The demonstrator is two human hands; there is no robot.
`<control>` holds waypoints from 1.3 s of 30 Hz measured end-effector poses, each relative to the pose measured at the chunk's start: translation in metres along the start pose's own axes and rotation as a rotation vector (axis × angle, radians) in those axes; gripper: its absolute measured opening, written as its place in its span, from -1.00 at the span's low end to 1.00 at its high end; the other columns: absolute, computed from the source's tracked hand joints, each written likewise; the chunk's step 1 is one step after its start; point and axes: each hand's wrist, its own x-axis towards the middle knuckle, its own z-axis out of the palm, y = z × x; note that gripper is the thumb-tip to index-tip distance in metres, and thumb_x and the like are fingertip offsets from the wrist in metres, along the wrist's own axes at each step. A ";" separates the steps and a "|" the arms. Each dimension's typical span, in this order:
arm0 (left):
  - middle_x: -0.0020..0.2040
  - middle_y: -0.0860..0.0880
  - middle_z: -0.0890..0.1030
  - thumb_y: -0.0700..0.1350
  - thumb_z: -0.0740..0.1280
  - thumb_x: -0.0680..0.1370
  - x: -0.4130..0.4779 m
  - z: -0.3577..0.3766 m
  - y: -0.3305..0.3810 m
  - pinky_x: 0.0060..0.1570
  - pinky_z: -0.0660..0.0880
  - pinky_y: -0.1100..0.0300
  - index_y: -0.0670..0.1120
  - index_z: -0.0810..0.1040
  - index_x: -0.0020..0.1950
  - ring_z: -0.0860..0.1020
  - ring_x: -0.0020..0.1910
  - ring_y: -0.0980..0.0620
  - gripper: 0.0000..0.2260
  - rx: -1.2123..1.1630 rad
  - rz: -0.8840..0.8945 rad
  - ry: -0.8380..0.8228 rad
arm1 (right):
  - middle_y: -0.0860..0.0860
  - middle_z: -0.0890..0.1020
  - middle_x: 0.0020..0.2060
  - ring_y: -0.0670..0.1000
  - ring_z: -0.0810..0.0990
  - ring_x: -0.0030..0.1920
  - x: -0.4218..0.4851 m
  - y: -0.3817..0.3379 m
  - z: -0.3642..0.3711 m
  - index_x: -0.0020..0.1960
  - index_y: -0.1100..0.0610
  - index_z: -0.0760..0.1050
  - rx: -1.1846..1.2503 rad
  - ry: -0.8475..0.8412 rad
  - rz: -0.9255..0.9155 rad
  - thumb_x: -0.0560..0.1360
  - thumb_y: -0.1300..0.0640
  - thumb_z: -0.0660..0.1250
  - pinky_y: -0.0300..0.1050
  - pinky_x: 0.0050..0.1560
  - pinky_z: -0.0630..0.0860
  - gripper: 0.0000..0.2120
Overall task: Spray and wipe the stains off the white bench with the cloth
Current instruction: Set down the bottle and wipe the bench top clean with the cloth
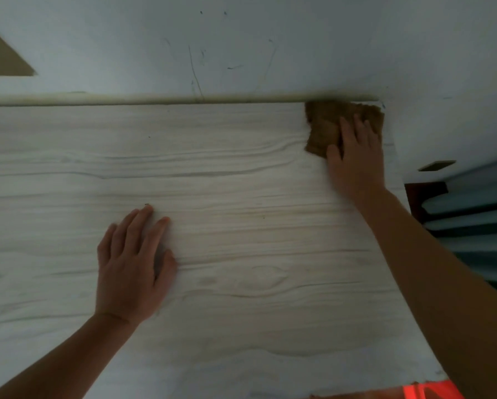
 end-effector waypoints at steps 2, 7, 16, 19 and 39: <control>0.53 -0.20 0.41 0.04 0.17 0.56 0.000 0.000 -0.001 0.50 0.22 -0.24 -0.14 0.50 0.45 0.36 0.52 -0.27 -0.49 0.001 -0.001 0.002 | 0.17 0.18 0.59 0.21 0.10 0.58 0.025 0.008 -0.003 0.60 0.12 0.17 0.014 0.011 0.050 0.61 -0.04 0.07 0.14 0.58 0.01 -0.41; 0.54 -0.20 0.40 0.04 0.18 0.56 -0.001 0.000 -0.001 0.51 0.20 -0.24 -0.13 0.49 0.45 0.36 0.52 -0.26 -0.50 -0.009 -0.001 0.006 | 0.16 0.17 0.59 0.20 0.10 0.58 0.031 0.009 -0.003 0.61 0.11 0.15 0.044 0.024 0.089 0.61 -0.04 0.07 0.12 0.59 -0.02 -0.41; 0.52 -0.22 0.41 0.05 0.18 0.56 0.000 0.001 0.000 0.49 0.19 -0.23 -0.14 0.51 0.43 0.35 0.51 -0.28 -0.50 -0.017 0.002 0.011 | 0.06 0.06 0.62 0.10 -0.04 0.62 -0.108 0.015 -0.013 0.63 0.04 0.05 0.017 -0.077 0.081 0.60 -0.12 0.04 0.10 0.60 -0.07 -0.36; 0.53 -0.23 0.41 0.04 0.18 0.56 0.001 0.000 0.000 0.48 0.21 -0.25 -0.14 0.50 0.44 0.36 0.51 -0.29 -0.50 -0.018 0.006 0.016 | 0.08 0.10 0.61 0.12 0.00 0.61 -0.096 0.023 -0.015 0.62 0.04 0.09 0.014 -0.072 0.053 0.58 -0.14 0.07 0.14 0.59 -0.03 -0.35; 0.53 -0.22 0.39 0.03 0.21 0.55 -0.002 0.002 -0.002 0.49 0.18 -0.22 -0.12 0.48 0.45 0.32 0.52 -0.28 -0.50 -0.064 0.001 0.022 | 0.10 0.08 0.62 0.14 -0.01 0.61 -0.106 -0.023 0.000 0.63 0.04 0.08 -0.009 -0.061 0.124 0.60 -0.09 0.05 0.11 0.59 -0.09 -0.37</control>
